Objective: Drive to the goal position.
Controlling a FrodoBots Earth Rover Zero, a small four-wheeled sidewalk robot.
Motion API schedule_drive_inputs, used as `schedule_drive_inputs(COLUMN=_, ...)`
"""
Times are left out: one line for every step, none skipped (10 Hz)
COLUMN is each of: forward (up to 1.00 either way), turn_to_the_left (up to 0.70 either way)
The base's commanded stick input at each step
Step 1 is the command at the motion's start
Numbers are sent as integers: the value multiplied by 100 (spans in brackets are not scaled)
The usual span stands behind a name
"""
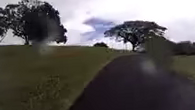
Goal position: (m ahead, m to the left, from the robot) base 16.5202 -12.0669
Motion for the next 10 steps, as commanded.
schedule_drive_inputs(forward=85, turn_to_the_left=-25)
schedule_drive_inputs(forward=85, turn_to_the_left=-25)
schedule_drive_inputs(forward=85, turn_to_the_left=-25)
schedule_drive_inputs(forward=85, turn_to_the_left=-25)
schedule_drive_inputs(forward=85, turn_to_the_left=-25)
schedule_drive_inputs(forward=85, turn_to_the_left=-25)
schedule_drive_inputs(forward=85, turn_to_the_left=-25)
schedule_drive_inputs(forward=85, turn_to_the_left=-25)
schedule_drive_inputs(forward=85, turn_to_the_left=-10)
schedule_drive_inputs(forward=85, turn_to_the_left=-1)
